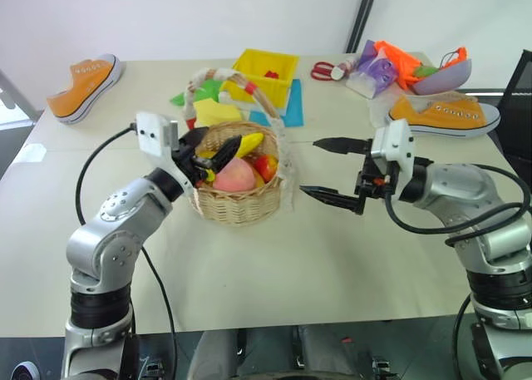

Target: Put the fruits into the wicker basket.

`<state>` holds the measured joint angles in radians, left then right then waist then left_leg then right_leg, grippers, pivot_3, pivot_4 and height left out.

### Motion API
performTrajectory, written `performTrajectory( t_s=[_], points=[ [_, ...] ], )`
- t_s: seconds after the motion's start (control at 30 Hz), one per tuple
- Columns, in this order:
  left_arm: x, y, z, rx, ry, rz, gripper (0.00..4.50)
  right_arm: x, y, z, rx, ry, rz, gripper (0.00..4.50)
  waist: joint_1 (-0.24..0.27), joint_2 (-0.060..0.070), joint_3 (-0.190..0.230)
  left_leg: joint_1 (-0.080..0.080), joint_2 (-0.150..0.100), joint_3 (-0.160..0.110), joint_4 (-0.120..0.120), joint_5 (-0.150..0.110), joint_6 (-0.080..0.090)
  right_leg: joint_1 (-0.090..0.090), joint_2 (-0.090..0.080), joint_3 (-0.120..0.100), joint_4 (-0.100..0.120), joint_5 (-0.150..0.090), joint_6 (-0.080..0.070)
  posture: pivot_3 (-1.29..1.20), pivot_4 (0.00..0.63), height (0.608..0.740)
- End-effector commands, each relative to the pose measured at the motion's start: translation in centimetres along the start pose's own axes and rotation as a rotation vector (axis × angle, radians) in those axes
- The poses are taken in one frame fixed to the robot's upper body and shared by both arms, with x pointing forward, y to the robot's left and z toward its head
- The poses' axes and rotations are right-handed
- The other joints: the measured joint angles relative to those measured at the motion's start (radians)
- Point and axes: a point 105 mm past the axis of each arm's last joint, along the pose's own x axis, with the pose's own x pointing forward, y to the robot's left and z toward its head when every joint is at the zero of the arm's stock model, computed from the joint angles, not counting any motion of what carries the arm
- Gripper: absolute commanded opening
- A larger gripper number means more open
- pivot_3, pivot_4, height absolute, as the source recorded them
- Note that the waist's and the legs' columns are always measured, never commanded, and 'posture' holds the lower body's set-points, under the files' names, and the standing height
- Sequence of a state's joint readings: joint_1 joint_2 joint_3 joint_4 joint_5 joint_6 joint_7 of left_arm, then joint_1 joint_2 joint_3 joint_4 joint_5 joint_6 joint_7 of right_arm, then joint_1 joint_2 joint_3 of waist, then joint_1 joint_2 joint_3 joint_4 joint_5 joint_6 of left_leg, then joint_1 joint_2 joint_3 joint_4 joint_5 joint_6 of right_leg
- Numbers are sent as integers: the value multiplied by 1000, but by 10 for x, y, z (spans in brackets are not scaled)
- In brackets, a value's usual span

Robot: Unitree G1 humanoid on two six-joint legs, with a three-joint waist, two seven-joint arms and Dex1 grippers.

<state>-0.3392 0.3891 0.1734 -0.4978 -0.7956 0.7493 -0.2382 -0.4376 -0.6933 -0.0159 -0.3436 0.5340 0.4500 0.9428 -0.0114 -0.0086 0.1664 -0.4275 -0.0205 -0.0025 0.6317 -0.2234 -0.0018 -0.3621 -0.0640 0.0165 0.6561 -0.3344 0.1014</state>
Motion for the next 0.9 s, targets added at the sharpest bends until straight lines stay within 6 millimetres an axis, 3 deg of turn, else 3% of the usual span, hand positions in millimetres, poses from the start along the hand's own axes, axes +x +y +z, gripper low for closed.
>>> performTrajectory(
  t_s=[0.03,0.17,0.3,0.43,0.57,0.73,0.83,0.9],
  points=[
    [-17,-30,29,40,-115,-159,4448,1,-6,13,-13,-68,-29,4500,-1,0,0,0,0,0,0,0,0,0,0,0,0,0,0,0,150,740],
    [-48,-29,35,97,-110,-224,4448,5,-4,14,35,-100,-47,4500,-3,0,0,0,0,0,0,0,0,0,0,0,0,0,0,0,150,740],
    [-94,-1,35,155,-85,-196,4448,13,-5,12,82,-131,-129,4500,-9,0,0,1,1,0,-3,0,-1,-1,0,0,0,0,-1,0,150,740],
    [-127,21,24,276,-18,-133,4448,29,-5,1,101,-109,-199,4500,-1,0,0,1,1,0,-3,0,-2,-1,-1,0,-1,-2,-5,0,150,740],
    [-140,27,18,281,-2,-122,4448,40,5,1,141,-126,-184,4500,0,0,0,0,0,0,-3,0,-2,-3,-3,0,-7,-2,-8,0,150,740],
    [-148,36,11,298,3,-85,4448,49,-1,-1,175,-143,-239,4500,-6,0,0,0,0,0,-5,-2,-4,-5,-3,1,-7,-1,-8,0,150,740],
    [-145,35,8,301,-3,-88,4500,51,-1,-3,202,-150,-243,3589,-7,0,0,0,0,1,-8,0,-2,-6,-3,0,-7,-1,-8,0,150,740],
    [-143,34,7,297,-10,-91,4500,52,0,-4,212,-155,-238,2584,-6,0,0,0,0,1,-10,0,-2,-7,-3,0,-7,1,-5,0,150,740]
  ],
)
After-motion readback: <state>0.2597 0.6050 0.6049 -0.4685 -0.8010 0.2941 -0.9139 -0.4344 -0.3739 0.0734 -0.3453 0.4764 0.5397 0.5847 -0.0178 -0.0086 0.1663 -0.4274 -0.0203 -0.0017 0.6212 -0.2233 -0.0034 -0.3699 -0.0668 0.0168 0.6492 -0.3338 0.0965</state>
